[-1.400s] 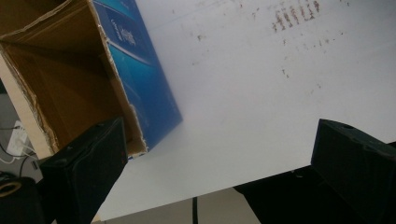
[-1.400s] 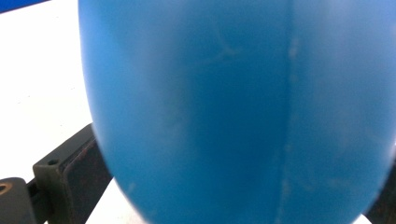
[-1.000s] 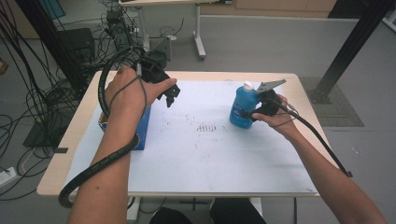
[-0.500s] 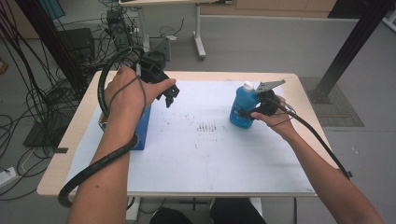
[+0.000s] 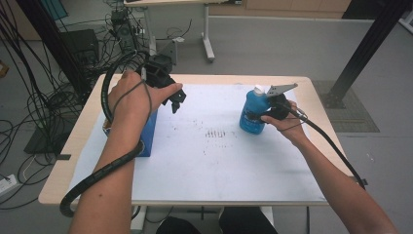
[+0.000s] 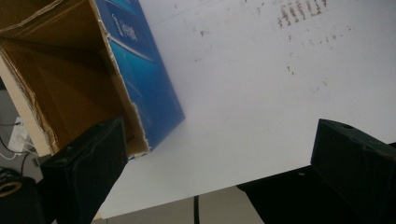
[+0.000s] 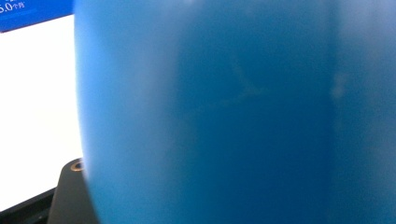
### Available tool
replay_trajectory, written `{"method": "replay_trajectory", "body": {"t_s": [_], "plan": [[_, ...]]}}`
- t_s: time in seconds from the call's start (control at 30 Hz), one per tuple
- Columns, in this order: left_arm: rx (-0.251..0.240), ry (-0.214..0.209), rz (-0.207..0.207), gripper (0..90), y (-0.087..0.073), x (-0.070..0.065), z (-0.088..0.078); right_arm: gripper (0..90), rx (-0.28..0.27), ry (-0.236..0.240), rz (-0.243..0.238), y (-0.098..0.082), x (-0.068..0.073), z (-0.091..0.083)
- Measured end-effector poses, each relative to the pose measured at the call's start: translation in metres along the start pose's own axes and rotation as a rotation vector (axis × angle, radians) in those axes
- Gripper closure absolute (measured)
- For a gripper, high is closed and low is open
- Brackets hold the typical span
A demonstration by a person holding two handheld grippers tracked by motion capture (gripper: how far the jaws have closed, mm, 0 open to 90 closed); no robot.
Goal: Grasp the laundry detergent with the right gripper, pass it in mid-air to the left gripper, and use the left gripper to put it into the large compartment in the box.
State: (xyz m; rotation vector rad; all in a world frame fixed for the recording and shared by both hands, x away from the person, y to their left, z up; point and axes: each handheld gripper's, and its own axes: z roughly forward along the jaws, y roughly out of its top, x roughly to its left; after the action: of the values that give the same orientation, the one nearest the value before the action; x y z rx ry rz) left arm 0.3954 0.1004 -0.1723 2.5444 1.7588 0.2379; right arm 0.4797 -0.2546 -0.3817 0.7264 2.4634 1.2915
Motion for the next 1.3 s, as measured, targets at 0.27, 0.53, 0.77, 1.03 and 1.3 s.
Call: {"method": "replay_trajectory", "body": {"t_s": [0.27,0.53,0.77,1.03,1.3], "plan": [[0.000,0.001,0.004,4.3,0.0009,-0.0009,0.0001,35.6,-0.001,0.005,-0.002,-0.0009,0.0002,0.0012],[0.002,0.000,0.003,4.3,0.0015,-0.0009,0.0009,41.1,-0.009,0.022,0.011,-0.0015,-0.0005,0.0018],[-0.001,0.002,0.003,4.3,0.0016,-0.0014,0.0005,42.4,-0.006,0.033,0.014,-0.0015,-0.0016,0.0017],[0.004,0.001,0.005,4.3,0.0013,-0.0015,0.0026,42.8,-0.007,0.035,0.012,-0.0016,-0.0019,0.0017],[-0.005,0.003,0.004,4.3,0.0014,-0.0017,0.0012,43.0,-0.009,0.038,0.012,-0.0017,-0.0024,0.0017]]}}
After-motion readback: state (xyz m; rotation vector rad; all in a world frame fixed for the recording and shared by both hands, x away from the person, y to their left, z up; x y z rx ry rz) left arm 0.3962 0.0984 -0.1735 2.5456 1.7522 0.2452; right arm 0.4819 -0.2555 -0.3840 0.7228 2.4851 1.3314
